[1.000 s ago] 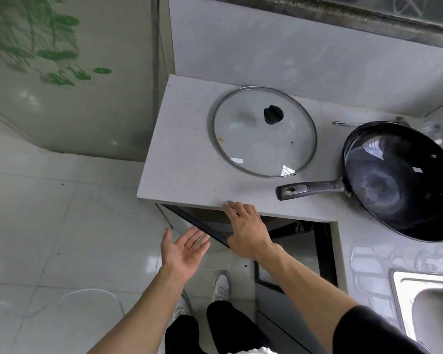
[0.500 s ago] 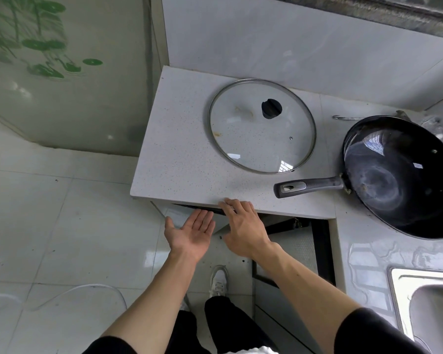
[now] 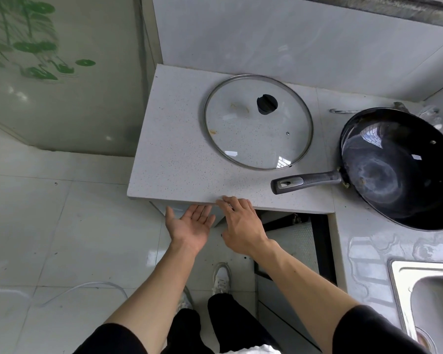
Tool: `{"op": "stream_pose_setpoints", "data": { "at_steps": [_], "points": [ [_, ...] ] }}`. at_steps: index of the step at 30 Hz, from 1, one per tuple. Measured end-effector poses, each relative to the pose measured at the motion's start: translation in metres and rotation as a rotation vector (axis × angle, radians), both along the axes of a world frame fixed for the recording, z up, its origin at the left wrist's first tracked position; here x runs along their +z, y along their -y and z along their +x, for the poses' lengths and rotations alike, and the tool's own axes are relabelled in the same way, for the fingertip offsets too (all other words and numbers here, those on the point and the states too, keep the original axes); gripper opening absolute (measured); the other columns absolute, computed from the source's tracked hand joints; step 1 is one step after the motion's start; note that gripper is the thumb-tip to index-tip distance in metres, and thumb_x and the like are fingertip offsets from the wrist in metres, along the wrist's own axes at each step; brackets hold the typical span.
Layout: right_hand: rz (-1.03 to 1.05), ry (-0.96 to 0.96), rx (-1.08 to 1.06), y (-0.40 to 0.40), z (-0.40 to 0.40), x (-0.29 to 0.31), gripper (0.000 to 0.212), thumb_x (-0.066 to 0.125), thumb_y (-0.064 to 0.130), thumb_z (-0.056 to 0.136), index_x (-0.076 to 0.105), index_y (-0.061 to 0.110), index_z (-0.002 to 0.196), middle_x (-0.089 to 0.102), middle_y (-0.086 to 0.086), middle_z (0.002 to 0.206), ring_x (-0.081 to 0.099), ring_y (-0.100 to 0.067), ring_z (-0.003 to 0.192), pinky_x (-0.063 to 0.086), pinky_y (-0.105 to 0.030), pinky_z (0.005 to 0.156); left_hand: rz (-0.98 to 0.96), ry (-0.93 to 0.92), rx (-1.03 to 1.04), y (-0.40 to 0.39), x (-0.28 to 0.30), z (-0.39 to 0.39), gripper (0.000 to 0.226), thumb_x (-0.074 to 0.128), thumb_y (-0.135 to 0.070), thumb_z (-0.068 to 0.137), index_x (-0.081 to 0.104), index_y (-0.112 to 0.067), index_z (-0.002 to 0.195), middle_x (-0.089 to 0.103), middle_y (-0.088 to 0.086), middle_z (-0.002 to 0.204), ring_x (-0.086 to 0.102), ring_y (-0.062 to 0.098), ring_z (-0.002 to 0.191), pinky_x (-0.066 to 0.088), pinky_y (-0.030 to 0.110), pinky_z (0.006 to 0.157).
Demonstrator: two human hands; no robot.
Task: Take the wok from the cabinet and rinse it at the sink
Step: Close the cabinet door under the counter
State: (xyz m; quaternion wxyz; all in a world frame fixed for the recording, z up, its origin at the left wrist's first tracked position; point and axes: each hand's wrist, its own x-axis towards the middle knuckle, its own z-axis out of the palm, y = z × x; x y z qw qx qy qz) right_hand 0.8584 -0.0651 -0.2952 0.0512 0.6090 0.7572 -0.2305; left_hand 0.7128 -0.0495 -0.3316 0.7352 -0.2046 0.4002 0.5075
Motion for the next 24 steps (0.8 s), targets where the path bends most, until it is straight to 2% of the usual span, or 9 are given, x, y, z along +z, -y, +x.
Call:
{"op": "stream_pose_setpoints", "data": {
  "at_steps": [4, 6, 8, 9, 11, 13, 15, 19, 24],
  "points": [
    [0.001, -0.021, -0.004, 0.0, -0.001, 0.003, 0.076, 0.056, 0.019, 0.084, 0.025, 0.018, 0.153, 0.027, -0.001, 0.156, 0.025, -0.024, 0.141, 0.01, -0.039, 0.123, -0.031, -0.235, -0.33, 0.012, 0.004, 0.004, 0.062, 0.039, -0.056, 0.096, 0.05, 0.0, 0.119, 0.062, 0.021, 0.119, 0.057, 0.034, 0.116, 0.044, 0.045, 0.104],
    [-0.018, -0.052, -0.006, -0.001, 0.002, 0.007, 0.074, 0.057, 0.017, 0.085, 0.027, 0.017, 0.153, 0.028, -0.001, 0.157, 0.026, -0.024, 0.141, 0.016, -0.037, 0.122, 0.009, -0.53, -0.623, 0.021, 0.012, 0.01, 0.034, 0.051, -0.035, 0.096, 0.058, -0.002, 0.1, 0.067, 0.014, 0.1, 0.064, 0.027, 0.096, 0.052, 0.041, 0.089],
    [-0.062, -0.119, -0.031, -0.002, 0.006, 0.013, 0.074, 0.056, 0.013, 0.084, 0.029, 0.017, 0.152, 0.028, -0.001, 0.157, 0.025, -0.022, 0.143, 0.022, -0.033, 0.12, 0.241, -0.939, -0.927, 0.028, 0.022, 0.012, 0.018, 0.053, -0.026, 0.089, 0.064, -0.011, 0.089, 0.065, 0.002, 0.085, 0.061, 0.018, 0.078, 0.054, 0.033, 0.074],
    [-0.081, -0.16, -0.047, -0.001, 0.009, 0.017, 0.074, 0.056, 0.01, 0.084, 0.029, 0.016, 0.152, 0.029, -0.002, 0.158, 0.024, -0.022, 0.144, 0.024, -0.032, 0.119, 0.388, -1.128, -1.045, 0.03, 0.026, 0.012, 0.016, 0.054, -0.027, 0.089, 0.066, -0.017, 0.093, 0.066, -0.004, 0.085, 0.061, 0.011, 0.075, 0.05, 0.025, 0.067],
    [-0.092, -0.221, -0.074, 0.007, 0.014, 0.024, 0.073, 0.053, 0.006, 0.082, 0.031, 0.015, 0.151, 0.032, -0.003, 0.157, 0.026, -0.02, 0.145, 0.028, -0.032, 0.118, 0.649, -1.388, -1.186, 0.03, 0.037, 0.011, 0.025, 0.055, -0.027, 0.092, 0.064, -0.021, 0.114, 0.068, -0.005, 0.106, 0.062, 0.004, 0.086, 0.048, 0.017, 0.072],
    [-0.07, -0.253, -0.122, 0.021, 0.019, 0.027, 0.07, 0.05, 0.005, 0.083, 0.034, 0.016, 0.15, 0.036, -0.003, 0.155, 0.029, -0.019, 0.143, 0.035, -0.034, 0.114, 0.837, -1.628, -1.261, 0.024, 0.039, 0.008, 0.038, 0.054, -0.027, 0.093, 0.054, -0.016, 0.13, 0.06, 0.0, 0.128, 0.058, 0.015, 0.11, 0.047, 0.028, 0.093],
    [-0.049, -0.249, -0.2, 0.041, 0.029, 0.027, 0.065, 0.049, 0.007, 0.085, 0.036, 0.015, 0.149, 0.038, -0.003, 0.153, 0.032, -0.02, 0.142, 0.039, -0.036, 0.111, 0.978, -1.823, -1.332, 0.019, 0.042, 0.009, 0.046, 0.052, -0.029, 0.094, 0.046, -0.013, 0.137, 0.049, 0.002, 0.139, 0.043, 0.02, 0.128, 0.038, 0.034, 0.108],
    [-0.038, -0.156, -0.391, 0.077, 0.058, 0.024, 0.06, 0.05, 0.011, 0.091, 0.036, 0.012, 0.149, 0.037, -0.004, 0.154, 0.03, -0.021, 0.143, 0.037, -0.034, 0.113, 1.143, -2.015, -1.463, 0.005, 0.045, 0.019, 0.052, 0.053, -0.03, 0.092, 0.039, -0.013, 0.139, 0.038, 0.004, 0.146, 0.032, 0.023, 0.132, 0.038, 0.037, 0.107],
    [-0.06, -0.022, -0.644, 0.106, 0.091, 0.022, 0.061, 0.05, 0.014, 0.09, 0.033, 0.011, 0.148, 0.032, -0.008, 0.155, 0.025, -0.025, 0.144, 0.039, -0.038, 0.111, 1.166, -2.2, -1.587, -0.005, 0.038, 0.032, 0.055, 0.059, -0.03, 0.085, 0.039, -0.01, 0.132, 0.04, 0.007, 0.138, 0.037, 0.026, 0.122, 0.042, 0.038, 0.098]
  ]
}}
